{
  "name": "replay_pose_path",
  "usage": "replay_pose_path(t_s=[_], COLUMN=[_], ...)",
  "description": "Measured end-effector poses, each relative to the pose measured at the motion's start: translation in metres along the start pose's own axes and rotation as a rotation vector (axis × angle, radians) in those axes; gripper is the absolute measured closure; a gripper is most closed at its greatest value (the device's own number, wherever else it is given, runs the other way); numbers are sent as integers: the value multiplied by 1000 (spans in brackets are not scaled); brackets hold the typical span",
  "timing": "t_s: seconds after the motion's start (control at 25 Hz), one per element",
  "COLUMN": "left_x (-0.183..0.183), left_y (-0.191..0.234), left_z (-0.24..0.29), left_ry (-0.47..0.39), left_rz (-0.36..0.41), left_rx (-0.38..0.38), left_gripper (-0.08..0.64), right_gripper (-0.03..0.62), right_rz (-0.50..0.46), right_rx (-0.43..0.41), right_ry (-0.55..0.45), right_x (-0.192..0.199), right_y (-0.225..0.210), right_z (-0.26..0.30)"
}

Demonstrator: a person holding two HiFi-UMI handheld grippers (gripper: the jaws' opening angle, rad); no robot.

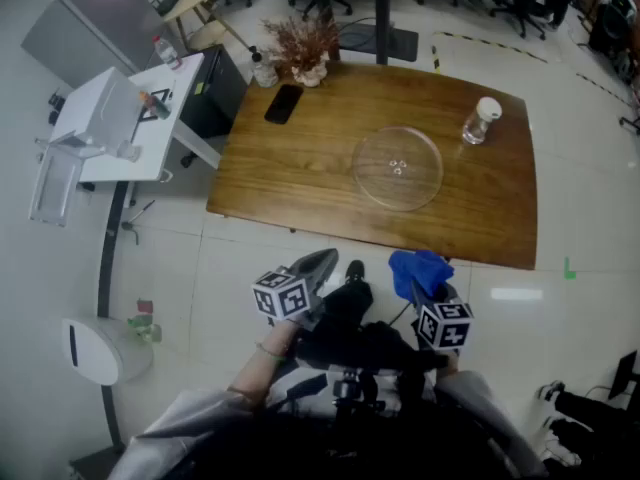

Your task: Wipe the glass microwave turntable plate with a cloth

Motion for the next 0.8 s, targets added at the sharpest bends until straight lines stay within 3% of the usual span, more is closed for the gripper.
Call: replay_pose_path(t_s=[0.2,0.36,0.48,0.8], left_x=[-46,-66,-71,-74], left_y=[47,68,78,108], left_z=[39,78,108,166], left_ry=[-12,4,56,258], left_rz=[2,-26,-64,-65], left_rx=[3,41,60,45], left_gripper=[560,541,489,459], right_gripper=[477,477,477,477], right_rz=[-22,-27,11,150], right_rx=[-20,13,79,239], right_ry=[-22,-35,-28,-75], right_x=[-55,-89,-93,-95], right_y=[14,12,0,-33], right_z=[47,57,50,44])
Point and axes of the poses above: the fingertips, and each gripper's own axes: z forward along the fingers, y to its left, x out of its underside, the point moved 5 cm from there along -z, backward along the fingers, and after that the axes turned 7 degrees about z, right-handed, at the moved point
